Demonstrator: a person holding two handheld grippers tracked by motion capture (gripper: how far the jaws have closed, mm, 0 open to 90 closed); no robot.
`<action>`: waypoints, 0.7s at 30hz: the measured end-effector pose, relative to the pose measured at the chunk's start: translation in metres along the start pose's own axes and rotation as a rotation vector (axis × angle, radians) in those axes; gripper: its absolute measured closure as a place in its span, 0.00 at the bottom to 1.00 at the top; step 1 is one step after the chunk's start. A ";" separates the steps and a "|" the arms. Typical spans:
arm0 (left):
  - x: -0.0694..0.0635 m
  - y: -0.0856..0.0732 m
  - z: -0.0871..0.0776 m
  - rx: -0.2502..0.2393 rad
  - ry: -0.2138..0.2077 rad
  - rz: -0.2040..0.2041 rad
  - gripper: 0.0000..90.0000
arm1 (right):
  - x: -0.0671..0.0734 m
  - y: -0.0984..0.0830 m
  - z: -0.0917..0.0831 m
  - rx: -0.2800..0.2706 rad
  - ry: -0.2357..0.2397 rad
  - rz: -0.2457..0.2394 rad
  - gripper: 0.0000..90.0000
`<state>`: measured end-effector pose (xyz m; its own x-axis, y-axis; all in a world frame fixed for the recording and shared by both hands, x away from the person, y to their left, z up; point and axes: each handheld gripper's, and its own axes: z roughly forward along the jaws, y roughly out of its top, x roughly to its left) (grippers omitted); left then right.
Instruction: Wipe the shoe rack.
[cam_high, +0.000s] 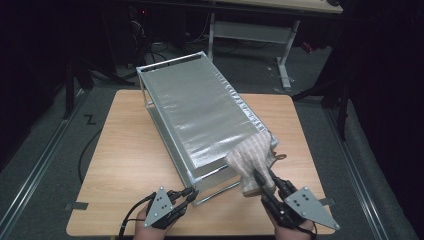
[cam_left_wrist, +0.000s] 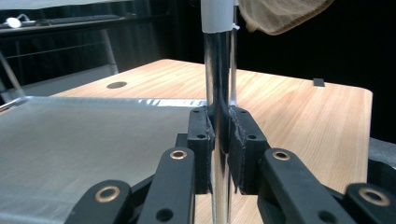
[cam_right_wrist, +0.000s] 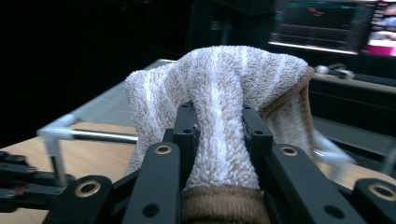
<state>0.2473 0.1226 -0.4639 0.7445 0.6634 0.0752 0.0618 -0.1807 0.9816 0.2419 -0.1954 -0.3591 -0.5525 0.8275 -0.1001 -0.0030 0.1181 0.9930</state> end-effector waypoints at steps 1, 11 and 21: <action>0.000 -0.001 -0.002 0.001 0.009 0.001 0.88 | 0.005 0.001 0.005 0.002 0.022 -0.003 0.81; -0.003 -0.015 -0.001 0.074 0.033 0.020 0.77 | 0.051 -0.001 0.041 0.026 0.188 -0.059 0.81; -0.002 -0.019 0.000 0.095 0.056 0.011 0.88 | 0.071 0.001 0.054 0.030 0.211 -0.102 0.81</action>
<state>0.2446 0.1247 -0.4832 0.7075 0.6998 0.0985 0.1185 -0.2549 0.9597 0.2478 -0.1070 -0.3687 -0.7129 0.6774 -0.1812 -0.0448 0.2139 0.9758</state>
